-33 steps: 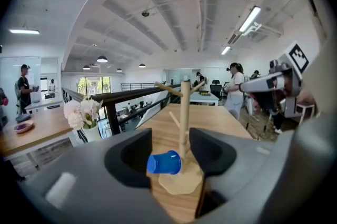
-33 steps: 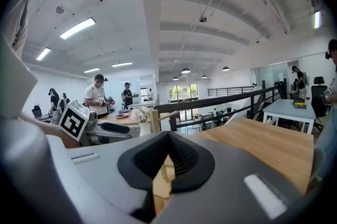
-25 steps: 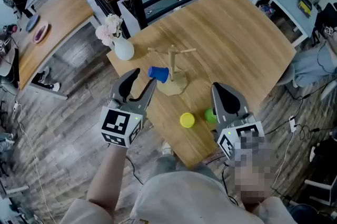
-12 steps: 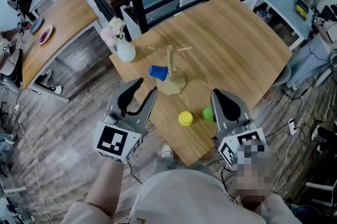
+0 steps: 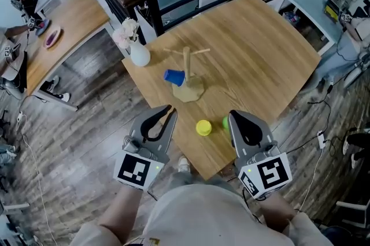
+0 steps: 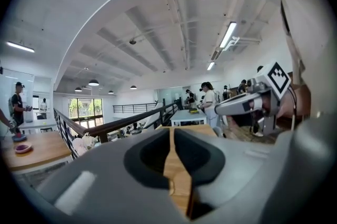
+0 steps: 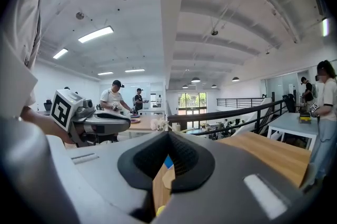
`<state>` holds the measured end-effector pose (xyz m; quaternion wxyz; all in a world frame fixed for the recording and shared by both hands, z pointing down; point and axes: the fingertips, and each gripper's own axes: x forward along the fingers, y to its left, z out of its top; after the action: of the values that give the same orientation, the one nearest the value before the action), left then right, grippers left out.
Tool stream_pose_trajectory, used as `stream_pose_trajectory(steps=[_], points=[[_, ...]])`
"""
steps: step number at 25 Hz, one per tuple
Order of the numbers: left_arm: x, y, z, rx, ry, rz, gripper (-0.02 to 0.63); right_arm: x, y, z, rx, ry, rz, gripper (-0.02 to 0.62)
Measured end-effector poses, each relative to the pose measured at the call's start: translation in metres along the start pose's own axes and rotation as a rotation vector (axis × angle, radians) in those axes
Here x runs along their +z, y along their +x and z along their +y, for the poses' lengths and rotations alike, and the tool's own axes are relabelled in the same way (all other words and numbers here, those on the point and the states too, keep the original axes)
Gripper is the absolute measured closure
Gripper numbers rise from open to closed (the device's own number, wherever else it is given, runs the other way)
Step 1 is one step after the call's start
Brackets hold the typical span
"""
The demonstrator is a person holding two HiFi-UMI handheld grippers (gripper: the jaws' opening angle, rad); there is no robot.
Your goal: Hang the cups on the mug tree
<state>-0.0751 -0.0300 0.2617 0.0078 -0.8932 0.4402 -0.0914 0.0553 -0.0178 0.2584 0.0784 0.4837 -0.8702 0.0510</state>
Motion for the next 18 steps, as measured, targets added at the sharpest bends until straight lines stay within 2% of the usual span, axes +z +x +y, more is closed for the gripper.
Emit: stream_pose_trajectory(steps=[3, 13, 18], points=[[-0.003, -0.004, -0.007, -0.002, -0.019, 0.004, 0.603, -0.004, -0.004, 0.004, 0.008, 0.008, 0.005, 0.597], [0.001, -0.004, -0.007, 0.004, -0.008, -0.015, 0.603, -0.009, -0.007, -0.001, 0.003, 0.016, 0.013, 0.597], [-0.005, 0.004, -0.007, -0.007, -0.048, 0.009, 0.604, -0.010, -0.001, -0.010, -0.017, 0.023, 0.003, 0.597]])
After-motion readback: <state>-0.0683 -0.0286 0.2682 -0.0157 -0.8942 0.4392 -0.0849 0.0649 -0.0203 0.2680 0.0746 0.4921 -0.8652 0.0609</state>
